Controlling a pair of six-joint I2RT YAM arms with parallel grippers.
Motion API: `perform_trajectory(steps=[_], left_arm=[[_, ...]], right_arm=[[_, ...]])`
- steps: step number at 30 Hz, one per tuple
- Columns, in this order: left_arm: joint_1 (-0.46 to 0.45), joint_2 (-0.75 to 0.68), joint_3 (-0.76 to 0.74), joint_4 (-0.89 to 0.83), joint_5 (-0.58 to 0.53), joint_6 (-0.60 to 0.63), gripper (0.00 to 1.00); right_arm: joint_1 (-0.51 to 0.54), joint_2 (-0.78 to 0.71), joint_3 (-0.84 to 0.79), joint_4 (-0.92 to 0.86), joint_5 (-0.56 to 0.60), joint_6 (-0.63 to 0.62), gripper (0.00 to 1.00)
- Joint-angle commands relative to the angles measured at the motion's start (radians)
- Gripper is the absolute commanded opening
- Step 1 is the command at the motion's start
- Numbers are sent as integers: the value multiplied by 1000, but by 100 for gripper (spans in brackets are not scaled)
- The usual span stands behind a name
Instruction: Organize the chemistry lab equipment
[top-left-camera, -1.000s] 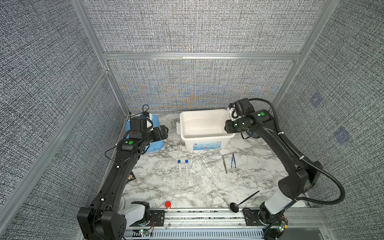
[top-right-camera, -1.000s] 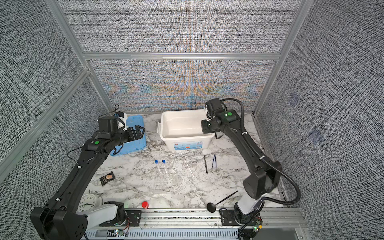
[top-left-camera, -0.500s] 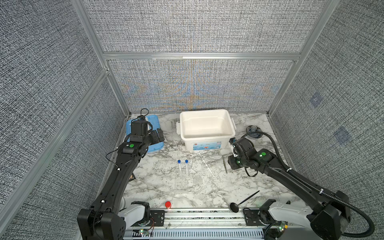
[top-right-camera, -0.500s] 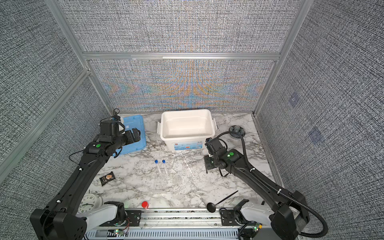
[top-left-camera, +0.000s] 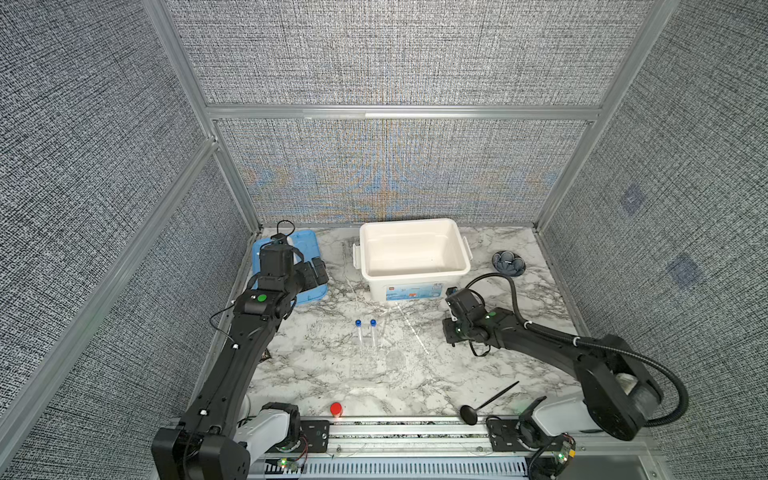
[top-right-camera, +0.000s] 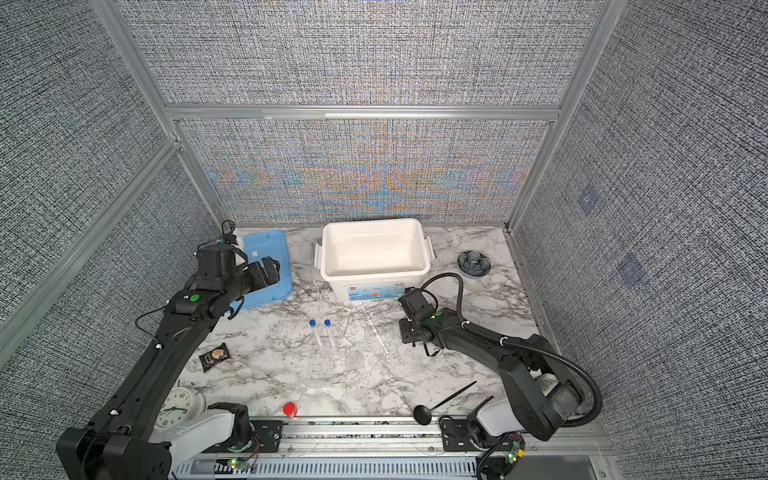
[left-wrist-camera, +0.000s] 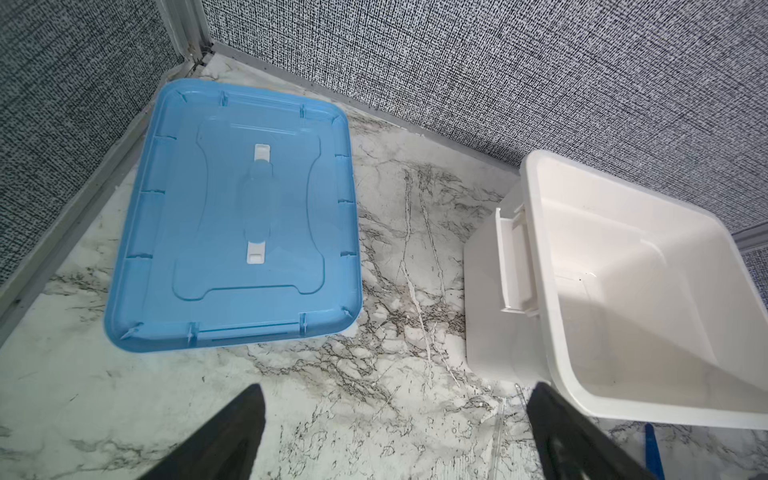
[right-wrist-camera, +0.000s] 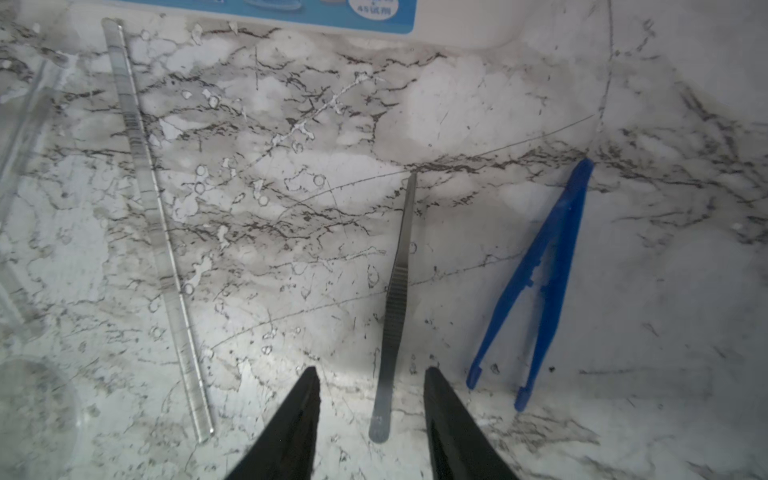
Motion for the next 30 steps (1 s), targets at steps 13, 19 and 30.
perform_trajectory(steps=[13,19,30], left_arm=[[0,-56,-54,-27,19,-16,99],[-1,-73,-62,-45,16,-17,99],[0,-111,-100,-26,11,-31,99]], right_arm=[[-31,162,66,126,52,-25,43],[-38,190,47,161,67,-20,38],[-36,169,22,188,55,-22,11]])
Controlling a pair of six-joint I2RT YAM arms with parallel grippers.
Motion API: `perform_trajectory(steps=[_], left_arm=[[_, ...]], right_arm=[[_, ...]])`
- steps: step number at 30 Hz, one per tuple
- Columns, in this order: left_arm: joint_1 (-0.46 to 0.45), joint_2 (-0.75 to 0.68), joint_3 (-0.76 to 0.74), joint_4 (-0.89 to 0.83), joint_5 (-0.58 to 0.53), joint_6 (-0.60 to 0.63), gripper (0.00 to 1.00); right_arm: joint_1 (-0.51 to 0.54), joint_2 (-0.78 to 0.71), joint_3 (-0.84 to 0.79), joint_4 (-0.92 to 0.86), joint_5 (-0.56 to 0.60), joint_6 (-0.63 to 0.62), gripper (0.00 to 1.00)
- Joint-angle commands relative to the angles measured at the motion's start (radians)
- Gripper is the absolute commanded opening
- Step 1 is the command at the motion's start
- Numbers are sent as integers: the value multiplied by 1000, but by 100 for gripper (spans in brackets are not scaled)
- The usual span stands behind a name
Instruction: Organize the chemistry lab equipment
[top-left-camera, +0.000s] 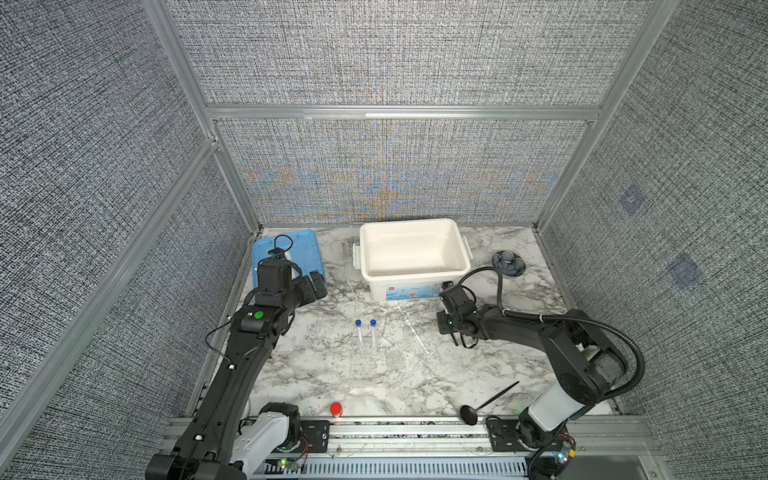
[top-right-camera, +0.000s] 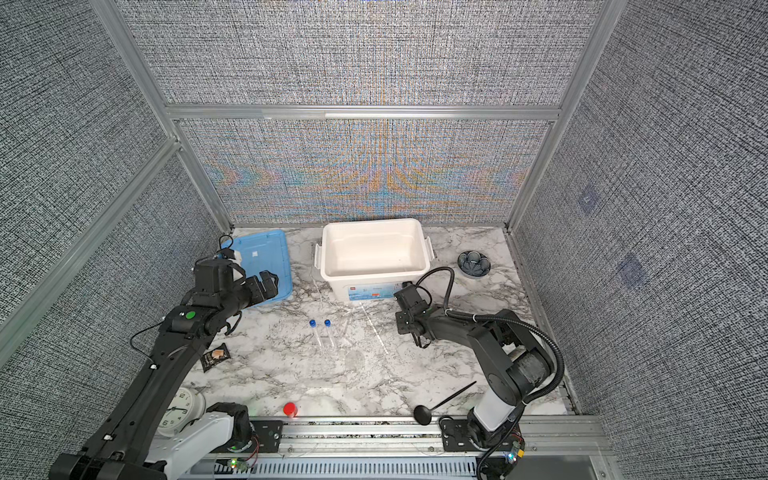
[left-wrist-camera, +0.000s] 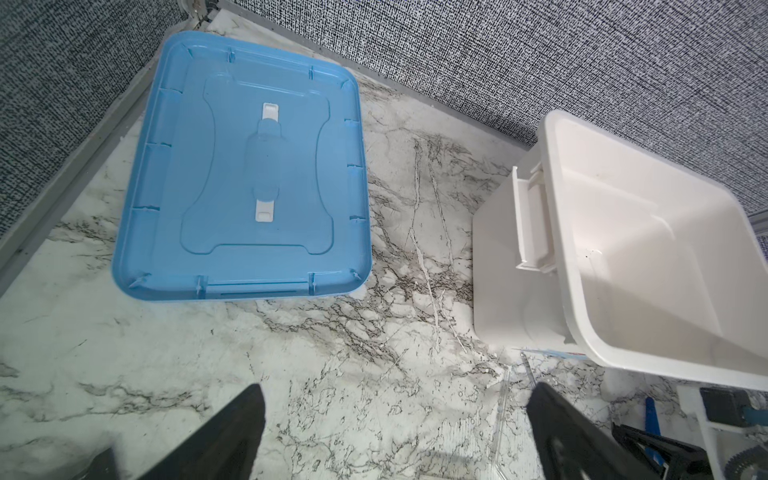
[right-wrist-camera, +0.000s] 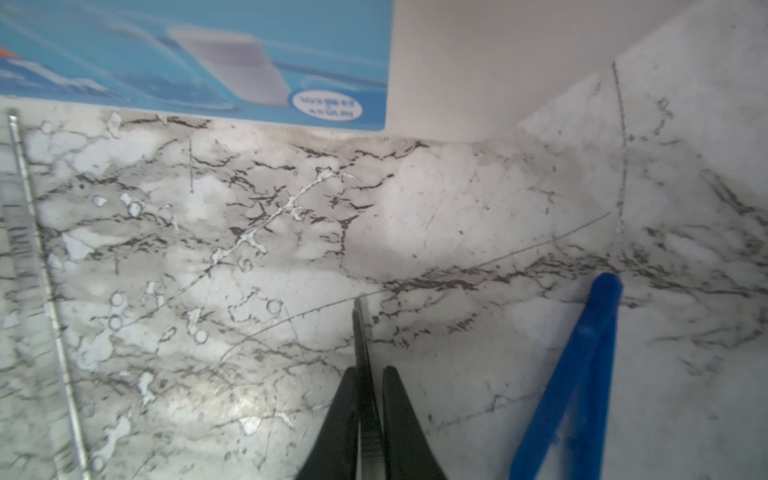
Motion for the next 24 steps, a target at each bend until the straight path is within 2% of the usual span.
perform_trajectory(steps=[1,6,13,15,19,24], left_arm=[[-1,-7,-10,13,3,-6,99],[-1,-5,-7,8,58,-42,99],[-15,104,54,29,273,-157,94],[-42,118,43,62,279,-203,94],[-129,163,80,59,212,-201,93],[-185,259,128,62,220,-200,86]], right_arm=[[3,-19,-4,-17,-7,-11,9],[20,-81,0,-70,-2,-14,7],[66,-274,-39,-123,46,55,6],[74,-339,-47,-143,62,70,6],[75,-478,-47,-204,92,108,6],[71,-598,9,-207,93,99,6]])
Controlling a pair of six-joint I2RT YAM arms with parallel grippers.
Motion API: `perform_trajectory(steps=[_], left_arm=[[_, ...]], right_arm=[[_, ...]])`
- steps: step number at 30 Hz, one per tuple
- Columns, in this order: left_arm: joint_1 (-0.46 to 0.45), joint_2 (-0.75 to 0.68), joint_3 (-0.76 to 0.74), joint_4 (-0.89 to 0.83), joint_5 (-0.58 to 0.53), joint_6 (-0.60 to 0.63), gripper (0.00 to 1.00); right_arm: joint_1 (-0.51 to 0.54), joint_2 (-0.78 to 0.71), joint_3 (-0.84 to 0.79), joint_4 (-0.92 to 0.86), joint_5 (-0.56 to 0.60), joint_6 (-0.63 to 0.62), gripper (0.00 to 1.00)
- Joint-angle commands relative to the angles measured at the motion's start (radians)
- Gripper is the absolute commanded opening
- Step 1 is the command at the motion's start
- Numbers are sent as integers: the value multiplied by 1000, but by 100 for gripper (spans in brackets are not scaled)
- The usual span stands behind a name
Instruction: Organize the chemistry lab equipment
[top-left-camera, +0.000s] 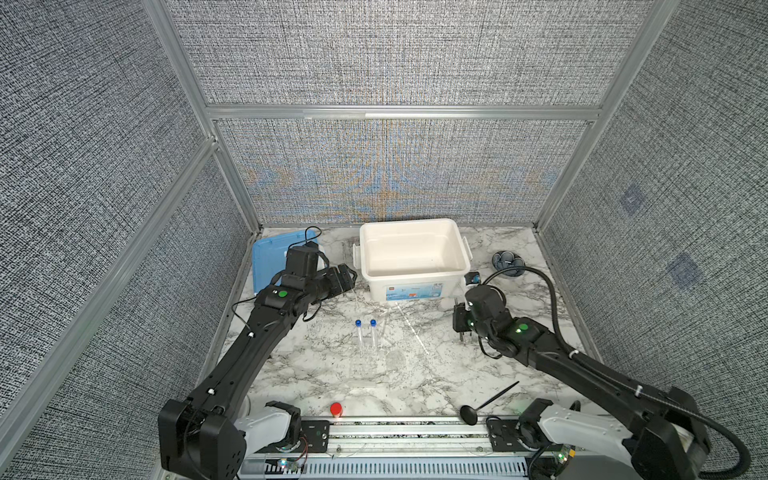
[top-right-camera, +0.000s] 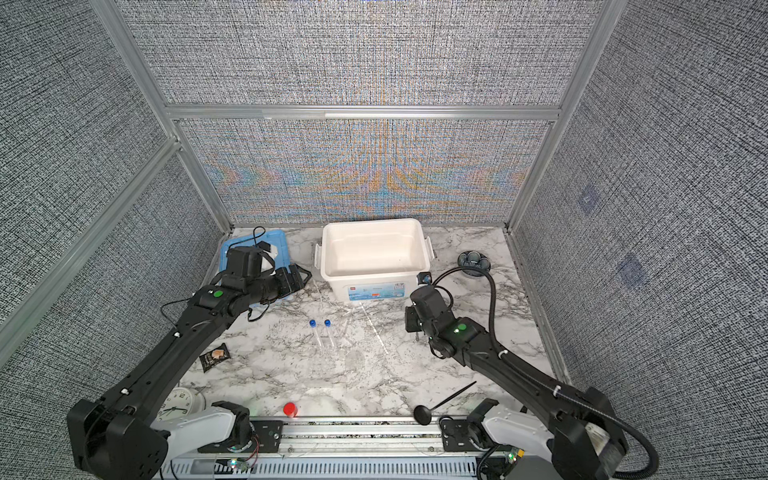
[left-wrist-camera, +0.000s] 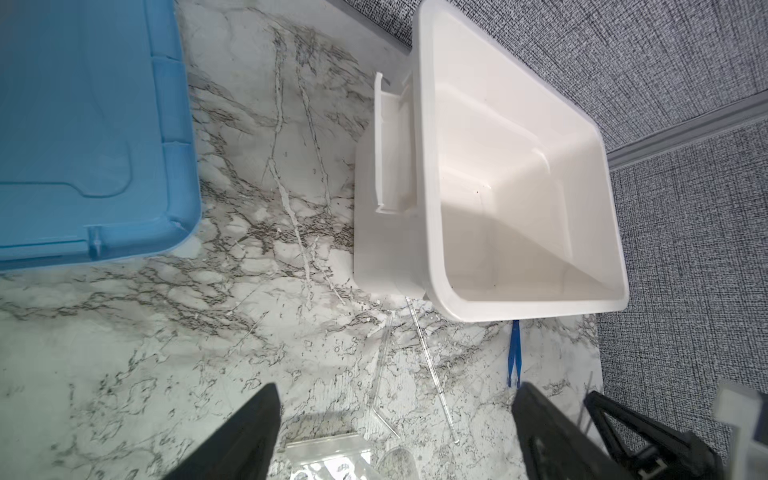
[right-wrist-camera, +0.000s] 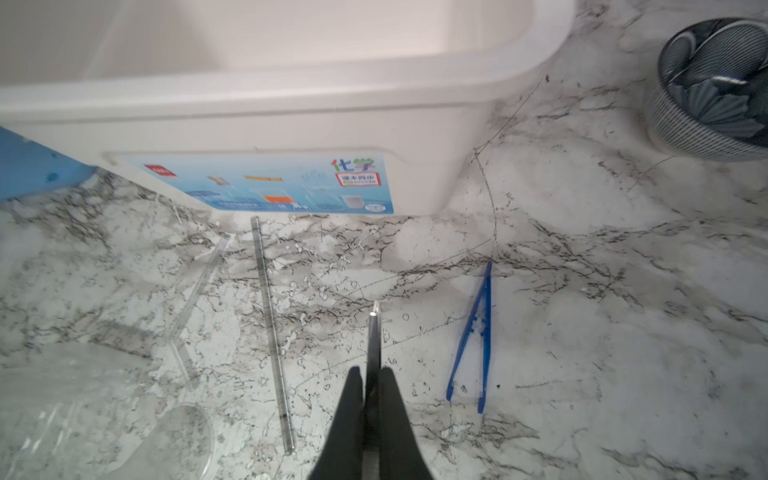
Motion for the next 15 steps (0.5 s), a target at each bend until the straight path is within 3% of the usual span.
perform_trajectory(steps=[1,5,8,15], left_arm=[[-23,61,27,17,1,-8,85],[-23,178,120,-11,108,-42,85],[-30,236,162,-29,82,-44,84],[-34,376,266,-121,30,-5,73]], right_arm=[[-7,-37,60,-14,18,-13,6],[-42,-5,171,-20,-22,-46,6],[-76,30,248,9,-71,-52,6],[-150,129,358,49,-126,-95,6]])
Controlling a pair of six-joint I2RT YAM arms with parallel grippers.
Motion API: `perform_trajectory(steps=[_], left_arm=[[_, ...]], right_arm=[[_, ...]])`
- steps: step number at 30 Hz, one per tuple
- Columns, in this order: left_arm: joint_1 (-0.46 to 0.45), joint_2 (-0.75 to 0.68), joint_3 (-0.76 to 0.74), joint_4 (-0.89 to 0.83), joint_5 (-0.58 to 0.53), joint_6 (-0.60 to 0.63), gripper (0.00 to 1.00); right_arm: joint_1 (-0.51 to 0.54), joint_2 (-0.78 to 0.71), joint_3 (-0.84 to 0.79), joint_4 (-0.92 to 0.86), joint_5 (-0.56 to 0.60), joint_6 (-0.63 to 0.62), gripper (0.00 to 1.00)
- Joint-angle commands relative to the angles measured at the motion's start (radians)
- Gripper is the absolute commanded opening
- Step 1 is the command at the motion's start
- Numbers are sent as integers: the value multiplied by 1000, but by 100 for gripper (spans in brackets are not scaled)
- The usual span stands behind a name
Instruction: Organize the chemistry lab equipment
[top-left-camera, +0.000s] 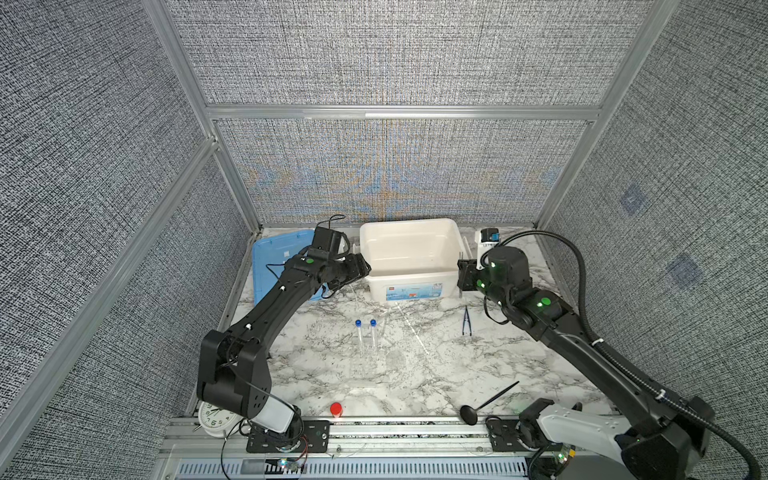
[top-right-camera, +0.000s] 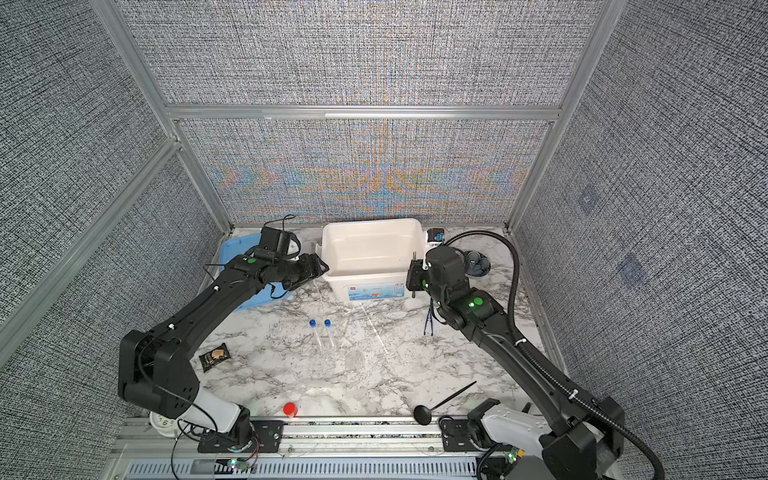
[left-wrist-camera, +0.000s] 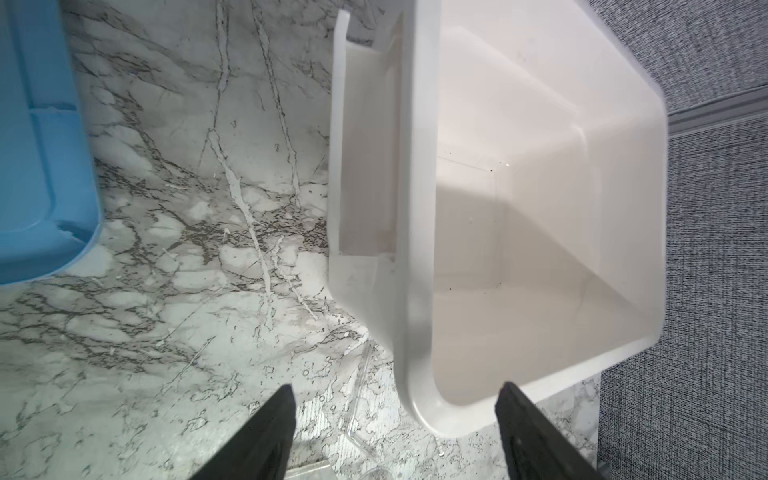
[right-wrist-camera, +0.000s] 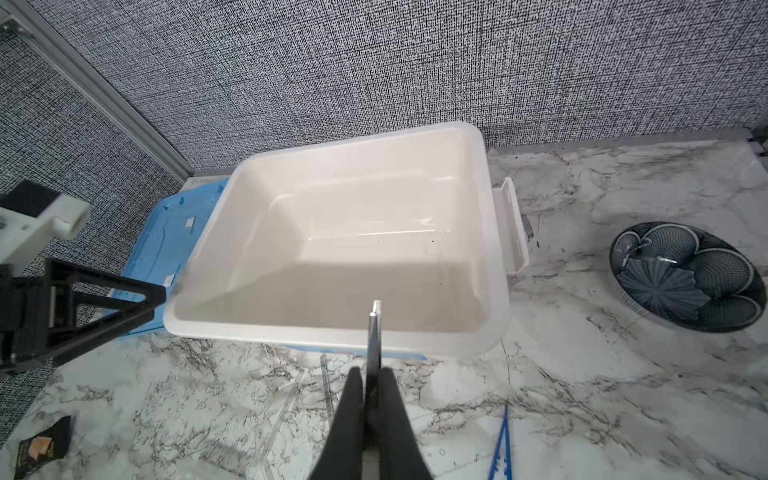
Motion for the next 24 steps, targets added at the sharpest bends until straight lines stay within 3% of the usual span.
perform_trajectory(steps=[1,3,7,14,24], left_arm=[[-4,46,28,-50,-24,23,70],[-9,75,45,-59,-53,33,69],[-12,122,103,-111,-93,67,56],[-15,177,191,-222,-137,99,51],[-16,231,278,-282,-114,162,47]], right_arm=[[-27,48,42,21,-39,-43,6],[-38,86,79,15,-44,-65,6],[-54,181,163,10,-69,-118,6],[-53,380,337,-10,-146,-195,6],[-54,606,541,-80,-194,-317,6]])
